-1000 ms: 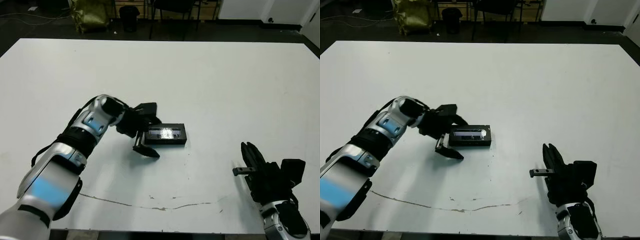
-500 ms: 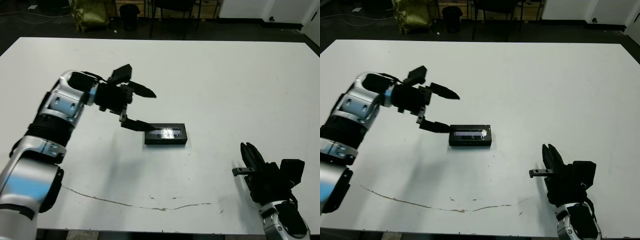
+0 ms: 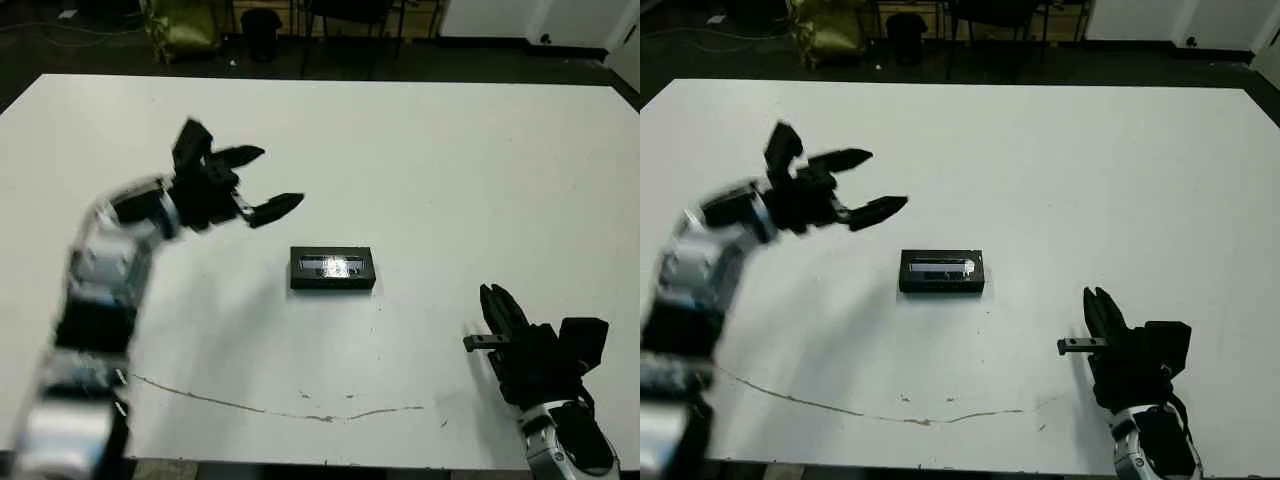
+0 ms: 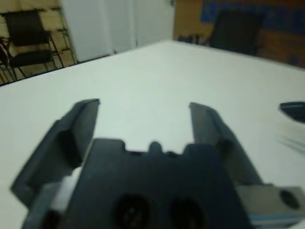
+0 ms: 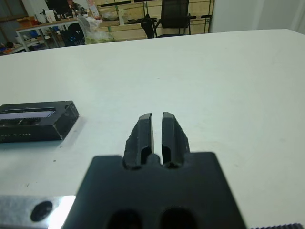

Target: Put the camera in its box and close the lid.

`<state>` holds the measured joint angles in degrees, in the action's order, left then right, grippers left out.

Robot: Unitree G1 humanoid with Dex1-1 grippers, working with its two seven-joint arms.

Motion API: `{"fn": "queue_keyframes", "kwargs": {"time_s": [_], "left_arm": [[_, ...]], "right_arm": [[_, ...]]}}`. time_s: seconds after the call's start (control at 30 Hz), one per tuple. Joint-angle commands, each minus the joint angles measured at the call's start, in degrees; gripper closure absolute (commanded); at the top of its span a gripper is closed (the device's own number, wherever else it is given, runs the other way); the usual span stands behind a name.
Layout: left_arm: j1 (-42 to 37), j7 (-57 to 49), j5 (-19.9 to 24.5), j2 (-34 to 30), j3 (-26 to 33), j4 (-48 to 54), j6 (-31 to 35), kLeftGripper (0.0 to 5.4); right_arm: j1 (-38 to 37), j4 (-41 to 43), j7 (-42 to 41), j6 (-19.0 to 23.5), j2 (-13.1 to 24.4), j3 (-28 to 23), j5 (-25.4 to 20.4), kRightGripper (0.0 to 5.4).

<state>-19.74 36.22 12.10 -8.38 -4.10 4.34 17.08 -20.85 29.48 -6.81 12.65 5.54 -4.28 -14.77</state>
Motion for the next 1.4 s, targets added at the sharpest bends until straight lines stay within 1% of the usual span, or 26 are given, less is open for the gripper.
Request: {"fn": "queue_keyframes", "kwargs": {"time_s": [0.03, 0.13, 0.27, 0.37, 0.47, 0.53, 0.7, 0.77, 0.9, 1.07, 1.13, 1.2, 1.4], "left_arm": [[4.8, -2.5, -2.5, 0.5, -4.8, 6.8, -1.9, 2.10], [6.6, -5.1, -6.9, 0.6, -9.7, 8.8, -5.4, 2.86], [7.0, -8.7, -11.6, 1.6, -14.3, 8.2, -7.3, 3.85], [7.1, -11.0, -14.7, 2.0, -16.8, 8.0, -6.8, 4.59], [7.0, -13.3, -17.3, 2.7, -18.6, 7.0, -6.0, 5.32], [7.0, -15.1, -18.7, 3.2, -19.2, 5.6, -5.6, 5.39], [5.9, -19.8, -23.5, 4.9, -20.3, 2.5, -1.6, 5.39], [5.5, -21.2, -24.9, 5.4, -20.5, 0.9, -0.9, 5.39], [4.7, -22.2, -26.4, 5.9, -20.7, -2.7, -0.6, 5.39], [3.7, -21.3, -27.9, 5.5, -21.0, -5.2, 4.4, 5.39], [3.5, -20.9, -28.0, 5.2, -21.0, -6.5, 5.2, 5.39], [3.2, -20.5, -28.8, 4.6, -21.3, -7.9, 6.2, 5.39], [3.3, -19.7, -30.5, 4.1, -23.1, -10.9, 8.5, 5.39]], "right_arm": [[-0.4, -1.0, -0.1, 0.4, 0.1, -0.4, 0.1, 5.40], [-0.4, -0.6, 0.1, 1.1, 0.1, -0.2, 0.2, 5.40], [-0.6, -0.5, 0.3, 0.9, 0.0, 0.0, 0.3, 5.40], [-0.7, -0.6, 0.2, 0.5, 0.2, 0.1, 0.8, 5.40], [-0.7, -1.0, -0.3, 0.2, 0.0, -0.1, 0.1, 5.40], [-0.7, -1.1, -0.4, 0.1, 0.0, -0.2, 0.1, 5.40], [-0.8, -1.3, -0.3, -0.3, 0.3, 0.1, 0.9, 5.40], [-0.9, -1.6, -0.7, -0.8, 0.2, 0.1, 0.7, 5.40], [-0.8, -1.7, -0.7, -1.0, -0.2, 0.1, 0.5, 5.40], [-0.8, -2.2, -1.2, -1.9, 0.0, 0.1, 0.6, 5.40], [-0.8, -2.3, -1.3, -2.0, 0.0, 0.0, 0.5, 5.40], [-0.8, -1.7, -0.8, -1.2, -0.1, 0.1, 0.7, 5.40], [-0.7, -1.4, -0.6, -0.8, 0.2, 0.3, 0.9, 5.40]]}}
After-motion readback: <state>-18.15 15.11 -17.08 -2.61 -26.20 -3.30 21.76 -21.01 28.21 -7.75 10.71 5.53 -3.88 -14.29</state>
